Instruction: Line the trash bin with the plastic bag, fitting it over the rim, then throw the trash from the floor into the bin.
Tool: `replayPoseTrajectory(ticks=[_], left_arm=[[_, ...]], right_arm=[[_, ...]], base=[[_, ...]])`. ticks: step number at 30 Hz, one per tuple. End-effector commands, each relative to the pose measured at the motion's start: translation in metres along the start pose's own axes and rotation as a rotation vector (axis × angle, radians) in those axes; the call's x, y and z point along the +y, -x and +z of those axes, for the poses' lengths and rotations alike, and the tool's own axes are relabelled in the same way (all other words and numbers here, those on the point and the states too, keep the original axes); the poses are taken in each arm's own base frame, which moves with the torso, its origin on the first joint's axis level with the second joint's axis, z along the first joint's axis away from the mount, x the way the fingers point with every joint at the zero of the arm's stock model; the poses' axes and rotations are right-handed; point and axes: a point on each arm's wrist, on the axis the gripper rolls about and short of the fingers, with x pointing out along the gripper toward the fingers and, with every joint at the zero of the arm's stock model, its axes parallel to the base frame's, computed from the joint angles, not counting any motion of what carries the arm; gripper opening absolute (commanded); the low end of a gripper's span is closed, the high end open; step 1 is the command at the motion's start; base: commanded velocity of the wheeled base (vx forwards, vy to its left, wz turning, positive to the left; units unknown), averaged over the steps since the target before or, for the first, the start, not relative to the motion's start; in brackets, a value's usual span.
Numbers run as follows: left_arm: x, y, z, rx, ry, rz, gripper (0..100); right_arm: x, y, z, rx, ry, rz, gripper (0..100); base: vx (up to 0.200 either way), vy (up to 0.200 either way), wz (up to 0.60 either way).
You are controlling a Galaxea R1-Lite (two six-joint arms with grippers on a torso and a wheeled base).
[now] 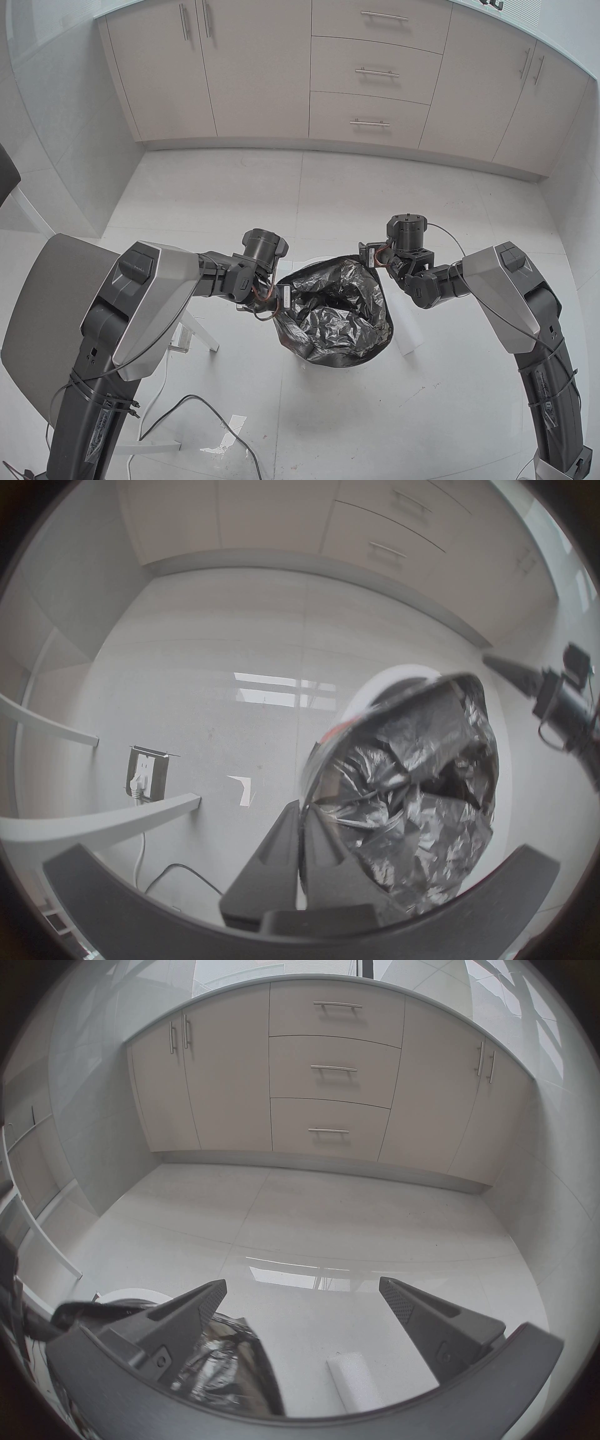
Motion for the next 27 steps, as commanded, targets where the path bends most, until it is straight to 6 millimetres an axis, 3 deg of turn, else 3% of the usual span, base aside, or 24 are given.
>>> replayPoseTrajectory(ticks=[1, 20, 21, 27], left_arm=[[-0.015, 0.007, -0.006, 0.036, -0.034, -0.008, 0], [-0.02, 0.023, -0.008, 0.093, -0.063, 0.023, 0], [-0.02, 0.024, -0.008, 0.094, -0.063, 0.024, 100], [-0.021, 0.025, -0.007, 0.089, -0.063, 0.015, 100]], right_arm=[[0.0, 0.002, 0.003, -0.004, -0.003, 0.002, 100], [0.0, 0.003, 0.004, -0.006, -0.012, 0.002, 100], [0.0, 0.002, 0.003, -0.004, -0.011, 0.002, 100], [0.0, 0.002, 0.003, -0.003, -0.01, 0.002, 100]], base=[[0.0, 0.0, 0.0], [0.0, 0.0, 0.0], [0.0, 0.0, 0.0], [0.0, 0.0, 0.0]])
